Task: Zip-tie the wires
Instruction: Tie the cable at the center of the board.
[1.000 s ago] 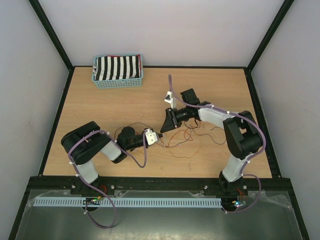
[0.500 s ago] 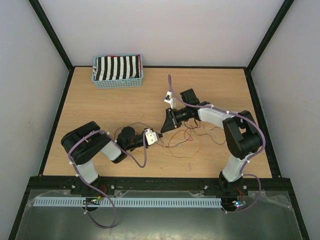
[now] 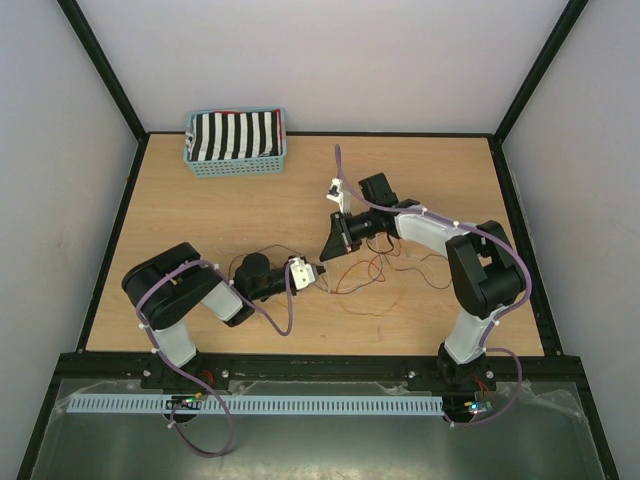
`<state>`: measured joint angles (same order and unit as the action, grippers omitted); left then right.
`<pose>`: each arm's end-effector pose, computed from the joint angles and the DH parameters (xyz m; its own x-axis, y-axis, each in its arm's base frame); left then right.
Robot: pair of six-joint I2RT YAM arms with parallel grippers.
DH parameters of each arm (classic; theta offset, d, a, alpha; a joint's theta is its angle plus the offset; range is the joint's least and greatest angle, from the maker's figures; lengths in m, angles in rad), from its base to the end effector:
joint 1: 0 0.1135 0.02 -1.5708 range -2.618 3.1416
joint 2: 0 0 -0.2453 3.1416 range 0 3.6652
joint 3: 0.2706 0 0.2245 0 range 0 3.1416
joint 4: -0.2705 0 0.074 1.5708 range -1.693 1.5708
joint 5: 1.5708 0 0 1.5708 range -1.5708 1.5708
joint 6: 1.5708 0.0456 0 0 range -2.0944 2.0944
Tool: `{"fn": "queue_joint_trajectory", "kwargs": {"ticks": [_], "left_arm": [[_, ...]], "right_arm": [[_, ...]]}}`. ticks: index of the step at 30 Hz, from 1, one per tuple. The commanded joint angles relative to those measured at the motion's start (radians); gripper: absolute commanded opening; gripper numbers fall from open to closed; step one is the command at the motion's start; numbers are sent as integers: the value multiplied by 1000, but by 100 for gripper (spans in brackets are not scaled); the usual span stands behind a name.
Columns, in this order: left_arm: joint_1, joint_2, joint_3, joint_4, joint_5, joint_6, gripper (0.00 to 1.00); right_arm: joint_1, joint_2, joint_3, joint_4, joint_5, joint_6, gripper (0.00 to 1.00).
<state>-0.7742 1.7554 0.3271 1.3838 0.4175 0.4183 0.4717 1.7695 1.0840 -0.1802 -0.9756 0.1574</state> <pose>0.1806 -0.2025 0.1439 0.3483 0.1788 -0.9202 0.8615 0.3258 0.3894 0.2843 0.1874 0.1877 -0.7848 -0.3017 -0.5413 -0.6175 0.3066 0.7243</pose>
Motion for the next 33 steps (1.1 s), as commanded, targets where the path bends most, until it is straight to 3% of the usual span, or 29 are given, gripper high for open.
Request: {"fn": "queue_joint_trajectory", "kwargs": {"ticks": [1, 33], "left_arm": [[-5, -5, 10, 18, 28, -6, 0], [-8, -1, 12, 20, 47, -13, 0]], "right_arm": [[5, 12, 84, 0, 29, 21, 0], [3, 38, 196, 87, 165, 130, 0]]}}
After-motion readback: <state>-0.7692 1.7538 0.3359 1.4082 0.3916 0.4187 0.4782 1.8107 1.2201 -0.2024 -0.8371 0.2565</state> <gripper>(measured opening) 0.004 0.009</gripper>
